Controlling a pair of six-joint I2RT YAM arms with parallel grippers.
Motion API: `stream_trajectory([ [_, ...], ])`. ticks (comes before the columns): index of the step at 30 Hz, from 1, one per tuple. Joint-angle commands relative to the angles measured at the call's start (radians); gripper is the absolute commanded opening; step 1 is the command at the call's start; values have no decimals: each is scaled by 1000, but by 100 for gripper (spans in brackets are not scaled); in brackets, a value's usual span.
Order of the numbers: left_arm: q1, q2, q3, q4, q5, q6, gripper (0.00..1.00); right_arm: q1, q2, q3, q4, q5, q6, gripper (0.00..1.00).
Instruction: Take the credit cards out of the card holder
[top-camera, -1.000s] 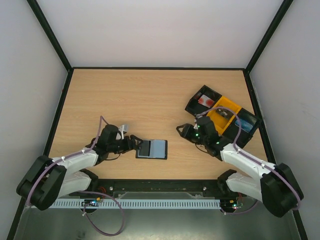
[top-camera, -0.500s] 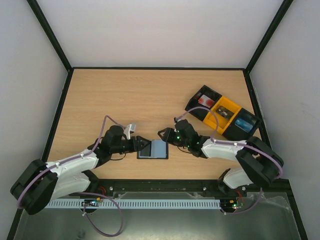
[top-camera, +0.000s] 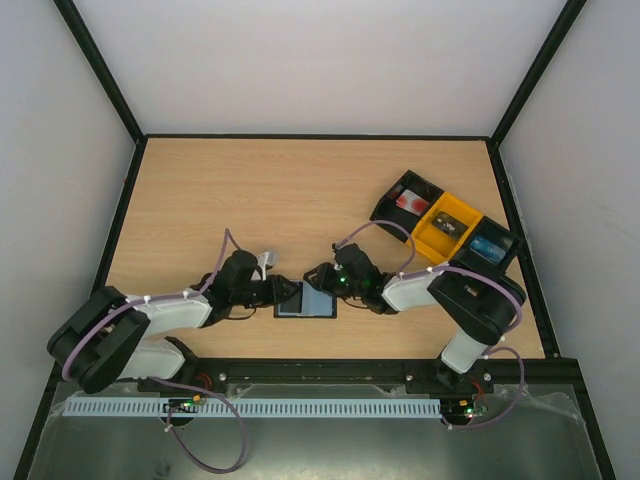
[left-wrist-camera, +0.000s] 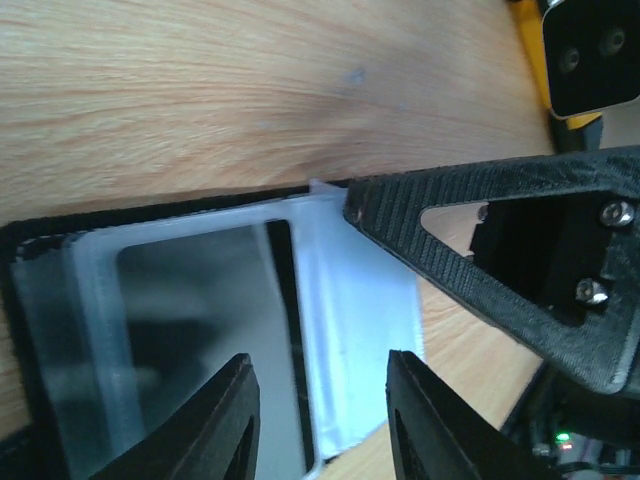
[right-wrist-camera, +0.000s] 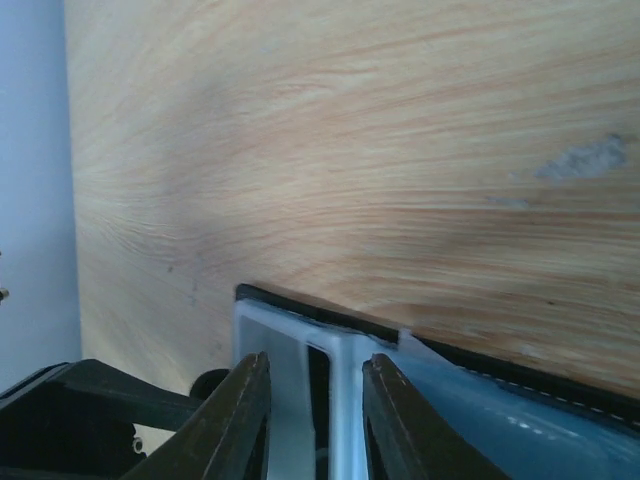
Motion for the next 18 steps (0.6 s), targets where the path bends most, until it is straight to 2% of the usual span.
stream_trajectory([
  [1, 20, 46, 7, -46, -52, 53, 35, 9, 43, 14, 48, -24, 1, 25],
  [5, 47, 36, -36, -60, -58, 63, 32, 9, 65, 13, 25, -43, -25, 25],
  [9, 53, -1, -66, -47, -43, 63, 36, 9, 69, 4, -6, -29, -51, 26],
  [14, 53, -7, -80, -39, -39, 64, 33, 9, 68, 13, -32, -36, -63, 26],
  [18, 52, 4, -88, -37, -29, 62, 37, 10, 18, 16, -76, -26, -75, 26],
])
